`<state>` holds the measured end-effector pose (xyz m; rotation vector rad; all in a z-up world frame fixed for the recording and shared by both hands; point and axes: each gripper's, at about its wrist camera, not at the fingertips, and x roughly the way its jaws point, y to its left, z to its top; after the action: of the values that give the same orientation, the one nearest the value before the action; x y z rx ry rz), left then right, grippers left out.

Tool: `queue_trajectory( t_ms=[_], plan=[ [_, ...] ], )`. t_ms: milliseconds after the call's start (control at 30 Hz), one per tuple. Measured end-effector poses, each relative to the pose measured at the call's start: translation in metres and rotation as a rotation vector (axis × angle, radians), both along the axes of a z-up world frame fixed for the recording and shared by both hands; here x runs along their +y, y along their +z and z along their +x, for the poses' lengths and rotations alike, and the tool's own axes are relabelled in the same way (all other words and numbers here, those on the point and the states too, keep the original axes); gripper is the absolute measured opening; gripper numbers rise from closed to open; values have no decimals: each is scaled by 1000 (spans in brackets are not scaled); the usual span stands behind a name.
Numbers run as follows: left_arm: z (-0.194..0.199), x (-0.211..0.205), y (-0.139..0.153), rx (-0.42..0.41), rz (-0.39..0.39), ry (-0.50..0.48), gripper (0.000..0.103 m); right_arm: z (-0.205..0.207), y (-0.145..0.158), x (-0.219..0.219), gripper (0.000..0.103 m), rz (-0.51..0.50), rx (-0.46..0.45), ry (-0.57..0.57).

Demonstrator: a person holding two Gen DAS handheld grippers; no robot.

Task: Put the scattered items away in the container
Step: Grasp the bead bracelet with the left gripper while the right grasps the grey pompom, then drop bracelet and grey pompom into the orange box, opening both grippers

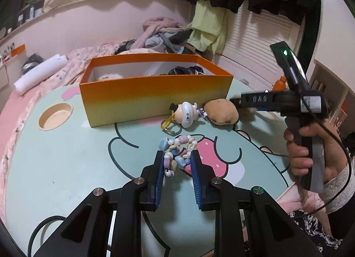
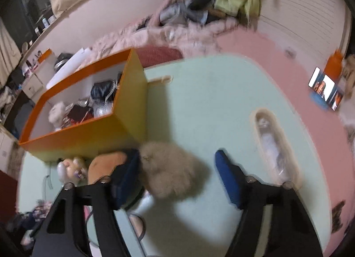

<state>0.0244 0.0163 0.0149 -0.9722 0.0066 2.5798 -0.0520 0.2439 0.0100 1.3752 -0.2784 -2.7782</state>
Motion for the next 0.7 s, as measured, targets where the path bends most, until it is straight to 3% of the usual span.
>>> queue_trajectory(
  t_ms=[33,67,167,333,700],
  plan=[
    [0,-1,0,1,2,2,22,1,0,-3,41,14,8,10],
    [0,-1,0,2,4,2,22,3,0,-4,40,15,10,21],
    [0,-2,2,8,4,5,22,8,2,0,39,-20,27,19],
    [0,-7,8,21,21,10,22,29,23,3,39,-21,143,3],
    [-24,-17,49,69,22,49,22,34,70,-49,39,37,273,176]
  ],
)
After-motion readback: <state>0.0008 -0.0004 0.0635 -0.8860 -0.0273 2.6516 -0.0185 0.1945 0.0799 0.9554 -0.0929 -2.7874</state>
